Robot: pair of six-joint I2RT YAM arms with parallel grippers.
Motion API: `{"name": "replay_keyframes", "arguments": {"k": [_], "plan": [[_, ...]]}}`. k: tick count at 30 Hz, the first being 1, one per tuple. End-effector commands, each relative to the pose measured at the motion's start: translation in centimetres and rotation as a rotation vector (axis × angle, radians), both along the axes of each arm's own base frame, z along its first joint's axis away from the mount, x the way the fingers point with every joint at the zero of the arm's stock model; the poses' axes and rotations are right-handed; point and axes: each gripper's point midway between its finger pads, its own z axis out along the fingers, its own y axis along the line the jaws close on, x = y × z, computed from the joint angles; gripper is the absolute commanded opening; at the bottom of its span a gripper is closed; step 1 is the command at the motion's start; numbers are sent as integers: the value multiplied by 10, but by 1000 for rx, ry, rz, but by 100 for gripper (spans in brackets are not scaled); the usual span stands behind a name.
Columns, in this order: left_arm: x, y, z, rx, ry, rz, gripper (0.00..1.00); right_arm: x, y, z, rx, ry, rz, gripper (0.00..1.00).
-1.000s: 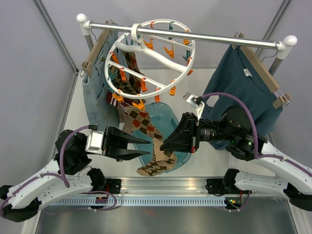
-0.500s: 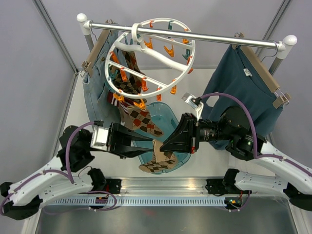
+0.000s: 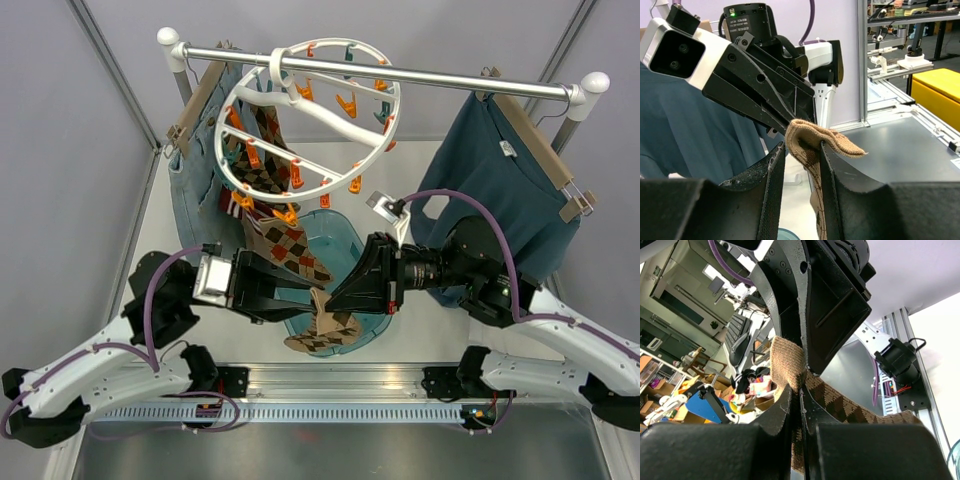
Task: Clip the socks to the hanger
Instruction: Pick up the sock from the bin.
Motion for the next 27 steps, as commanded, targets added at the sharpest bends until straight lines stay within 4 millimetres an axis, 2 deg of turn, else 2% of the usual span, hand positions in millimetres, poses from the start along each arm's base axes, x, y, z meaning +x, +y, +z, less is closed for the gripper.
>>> {"name": "replay_keyframes", "arguments": {"k": [1,6,13,15,16,17,21,22,24,25,27], "plan": [[-10,5,22,-56,-68,-36,38,-3,0,8,30,-25,20,1],[-11,4,21,-51,-70,-44,33,-4,0,13,39,-33,22,2],[-12,2,20,-49,-70,-59,17,-3,1,10,33,-29,23,2],[-12,2,20,-48,-68,-60,10,-1,0,10,33,-49,6,5],[-12,2,20,-48,-64,-59,3,2,-1,7,15,-51,-12,9],[-10,2,21,-52,-56,-47,2,5,-3,7,6,-60,-38,13],[5,0,20,-83,14,23,2,37,-17,1,-71,-169,-267,33],[9,-1,19,-88,43,37,2,53,-25,-2,-107,-184,-370,39],[21,-3,18,-106,100,90,2,70,-43,1,-120,-279,-502,45],[27,-5,16,-108,124,110,2,89,-55,-2,-149,-302,-622,49],[43,-6,17,-123,191,183,2,103,-74,1,-158,-378,-737,53]]}}
